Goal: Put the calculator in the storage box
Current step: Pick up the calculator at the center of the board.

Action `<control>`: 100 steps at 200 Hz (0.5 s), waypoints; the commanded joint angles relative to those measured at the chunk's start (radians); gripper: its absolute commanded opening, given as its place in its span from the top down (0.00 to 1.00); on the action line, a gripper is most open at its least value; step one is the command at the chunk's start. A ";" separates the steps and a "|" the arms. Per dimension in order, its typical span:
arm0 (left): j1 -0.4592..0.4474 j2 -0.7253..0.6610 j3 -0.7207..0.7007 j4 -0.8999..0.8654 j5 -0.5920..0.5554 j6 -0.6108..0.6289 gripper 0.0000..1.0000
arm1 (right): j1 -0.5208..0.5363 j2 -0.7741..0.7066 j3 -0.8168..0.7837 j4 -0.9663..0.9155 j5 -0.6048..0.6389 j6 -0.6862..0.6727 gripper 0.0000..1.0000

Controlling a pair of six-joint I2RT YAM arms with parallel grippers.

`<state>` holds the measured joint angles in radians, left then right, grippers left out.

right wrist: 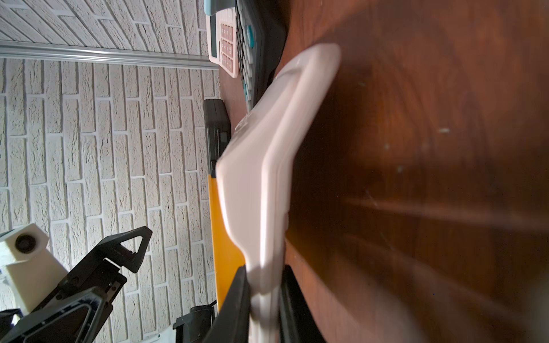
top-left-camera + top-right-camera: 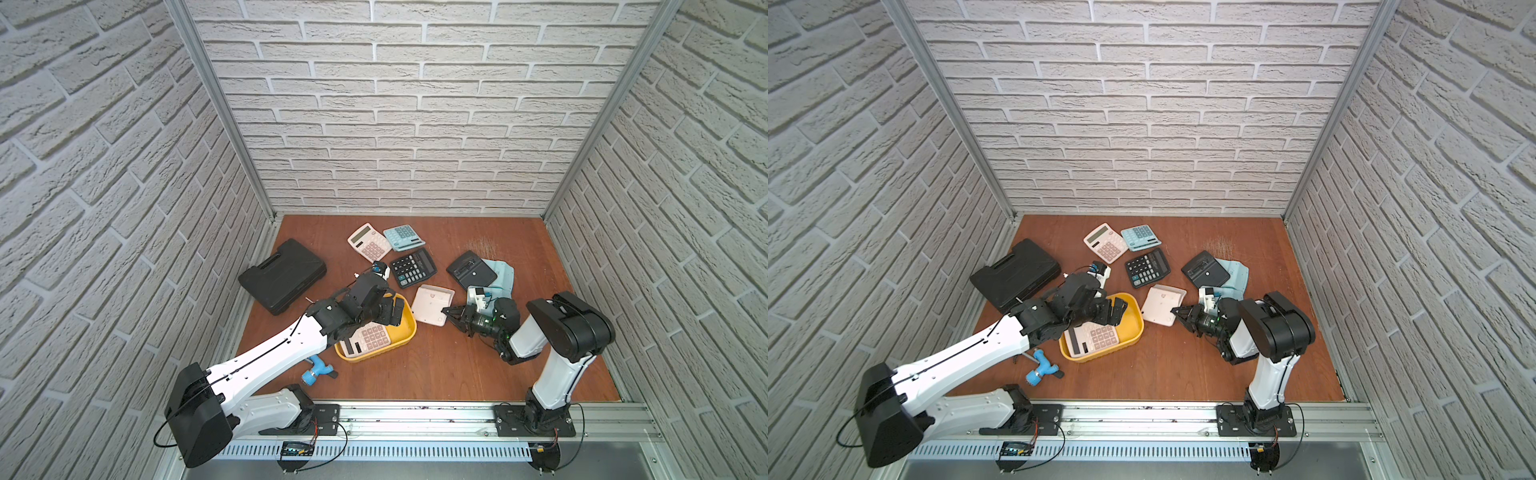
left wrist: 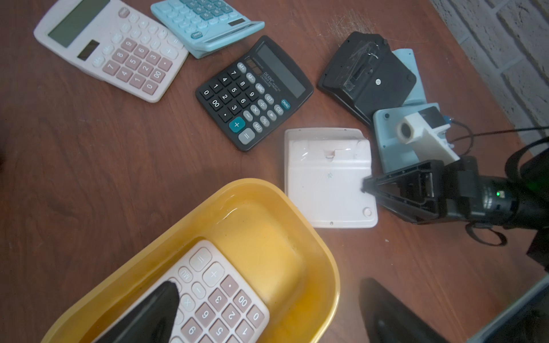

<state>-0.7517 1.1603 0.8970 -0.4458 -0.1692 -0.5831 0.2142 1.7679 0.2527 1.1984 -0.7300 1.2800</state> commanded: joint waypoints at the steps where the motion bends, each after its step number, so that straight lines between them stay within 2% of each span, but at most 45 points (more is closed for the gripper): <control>1: -0.054 0.003 0.040 0.040 -0.089 0.092 0.02 | 0.005 -0.140 0.034 -0.256 0.020 -0.066 0.97; 53: -0.148 0.010 0.048 0.095 -0.171 0.225 0.02 | 0.001 -0.507 0.280 -1.057 0.058 -0.323 0.97; 71: -0.187 0.014 0.048 0.132 -0.190 0.288 0.02 | -0.002 -0.561 0.383 -1.253 0.057 -0.376 0.97; 100: -0.253 0.045 0.054 0.192 -0.282 0.411 0.02 | -0.006 -0.579 0.550 -1.506 0.040 -0.419 0.97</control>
<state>-0.9592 1.1770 0.9318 -0.3553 -0.3630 -0.3092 0.2123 1.2110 0.6994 0.0006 -0.6750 0.9554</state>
